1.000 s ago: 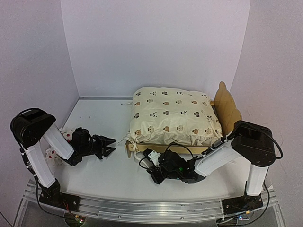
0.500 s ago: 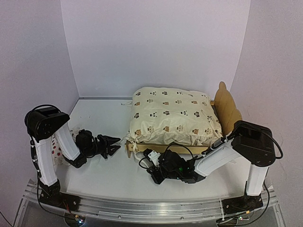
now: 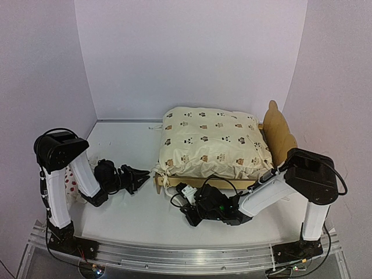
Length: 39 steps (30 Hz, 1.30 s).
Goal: Set up the pet bed
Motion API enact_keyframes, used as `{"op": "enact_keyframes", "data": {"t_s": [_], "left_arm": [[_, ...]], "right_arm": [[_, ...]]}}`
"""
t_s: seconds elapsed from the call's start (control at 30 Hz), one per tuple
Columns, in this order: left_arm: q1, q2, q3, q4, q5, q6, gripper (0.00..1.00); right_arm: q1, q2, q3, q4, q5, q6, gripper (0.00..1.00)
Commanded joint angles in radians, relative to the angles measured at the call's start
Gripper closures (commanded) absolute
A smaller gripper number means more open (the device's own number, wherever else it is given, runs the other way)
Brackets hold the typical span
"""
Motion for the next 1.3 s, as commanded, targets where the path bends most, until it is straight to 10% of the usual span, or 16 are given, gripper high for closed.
{"op": "enact_keyframes", "data": {"t_s": [0.0, 0.43, 0.8, 1.27], "left_arm": [[-0.005, 0.023, 0.025, 0.049, -0.007, -0.019, 0.89], [0.031, -0.169, 0.024, -0.088, -0.029, 0.105, 1.0], [0.161, -0.745, 0.358, -1.021, -0.218, 0.641, 1.0], [0.207, -0.622, 0.566, -1.272, -0.43, 0.938, 1.0]], "right_arm": [[0.001, 0.009, 0.003, -0.078, -0.014, -0.003, 1.0], [0.001, -0.025, -0.033, -0.081, -0.003, -0.003, 1.0], [0.001, -0.058, -0.07, -0.101, 0.026, -0.002, 1.0], [0.001, -0.041, -0.079, -0.174, 0.061, 0.023, 1.0]]}}
